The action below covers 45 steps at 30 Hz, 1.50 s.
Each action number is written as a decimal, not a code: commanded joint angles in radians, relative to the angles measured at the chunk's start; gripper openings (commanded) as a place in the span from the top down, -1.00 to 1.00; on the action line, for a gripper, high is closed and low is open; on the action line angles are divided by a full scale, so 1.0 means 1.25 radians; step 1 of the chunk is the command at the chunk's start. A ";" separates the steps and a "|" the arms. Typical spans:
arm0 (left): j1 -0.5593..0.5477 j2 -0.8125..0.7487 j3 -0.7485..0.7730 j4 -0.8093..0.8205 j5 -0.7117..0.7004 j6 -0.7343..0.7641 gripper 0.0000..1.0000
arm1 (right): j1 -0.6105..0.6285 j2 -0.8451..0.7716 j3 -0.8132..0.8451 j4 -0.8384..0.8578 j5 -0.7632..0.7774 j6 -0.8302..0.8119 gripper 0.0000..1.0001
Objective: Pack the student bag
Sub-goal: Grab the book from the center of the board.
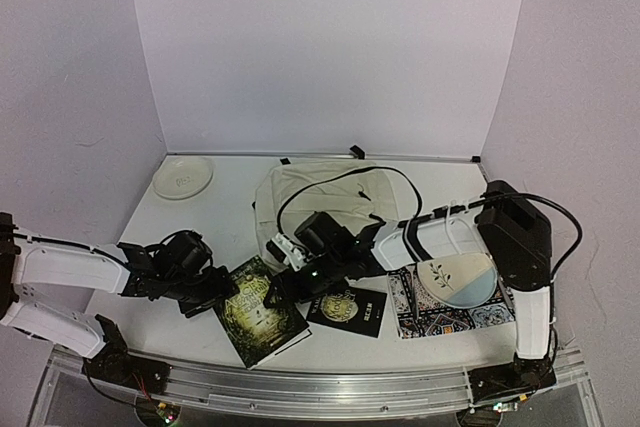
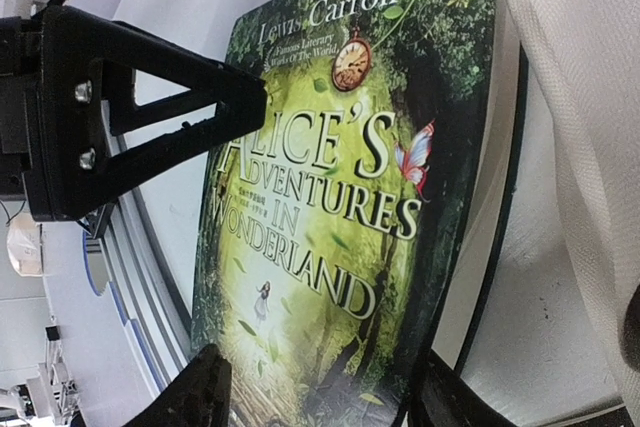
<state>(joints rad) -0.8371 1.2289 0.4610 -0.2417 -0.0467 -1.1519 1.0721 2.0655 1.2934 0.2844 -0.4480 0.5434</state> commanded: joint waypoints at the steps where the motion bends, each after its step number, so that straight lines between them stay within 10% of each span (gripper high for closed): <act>1: -0.009 0.001 0.019 0.073 0.025 0.008 -0.67 | 0.005 -0.057 0.025 0.023 -0.013 -0.011 -0.17; 34: -0.009 -0.060 0.010 0.083 -0.010 -0.007 -0.66 | 0.012 0.021 0.101 0.014 -0.091 -0.008 0.06; 45: -0.009 -0.192 -0.031 0.128 -0.070 -0.030 -0.71 | -0.012 -0.050 0.044 0.140 -0.149 0.055 0.93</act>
<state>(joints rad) -0.8455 1.0757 0.4323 -0.1507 -0.0691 -1.1789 1.0726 2.0882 1.3768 0.3367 -0.5604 0.5791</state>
